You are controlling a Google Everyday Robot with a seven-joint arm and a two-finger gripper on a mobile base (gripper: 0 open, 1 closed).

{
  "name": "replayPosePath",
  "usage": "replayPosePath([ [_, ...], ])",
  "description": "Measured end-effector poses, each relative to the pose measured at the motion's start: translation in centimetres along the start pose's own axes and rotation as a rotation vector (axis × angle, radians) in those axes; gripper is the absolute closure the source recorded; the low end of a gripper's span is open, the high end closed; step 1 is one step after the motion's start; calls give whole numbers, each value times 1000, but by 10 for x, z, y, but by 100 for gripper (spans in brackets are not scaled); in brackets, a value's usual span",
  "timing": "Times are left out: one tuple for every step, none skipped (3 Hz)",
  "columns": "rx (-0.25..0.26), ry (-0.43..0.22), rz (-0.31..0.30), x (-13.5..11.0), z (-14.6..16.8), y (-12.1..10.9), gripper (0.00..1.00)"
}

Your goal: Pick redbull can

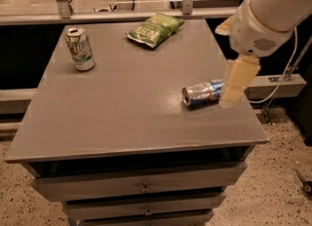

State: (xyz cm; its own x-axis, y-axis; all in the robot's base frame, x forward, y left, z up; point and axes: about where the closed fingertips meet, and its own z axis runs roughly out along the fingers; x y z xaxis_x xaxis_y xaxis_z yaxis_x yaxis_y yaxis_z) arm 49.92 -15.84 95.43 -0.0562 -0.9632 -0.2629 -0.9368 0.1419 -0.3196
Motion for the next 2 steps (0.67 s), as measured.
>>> replayPosePath([
  [-15,-11,-66,-30,40,-5,0],
  [-44,25,-95,-40,80,-1,0],
])
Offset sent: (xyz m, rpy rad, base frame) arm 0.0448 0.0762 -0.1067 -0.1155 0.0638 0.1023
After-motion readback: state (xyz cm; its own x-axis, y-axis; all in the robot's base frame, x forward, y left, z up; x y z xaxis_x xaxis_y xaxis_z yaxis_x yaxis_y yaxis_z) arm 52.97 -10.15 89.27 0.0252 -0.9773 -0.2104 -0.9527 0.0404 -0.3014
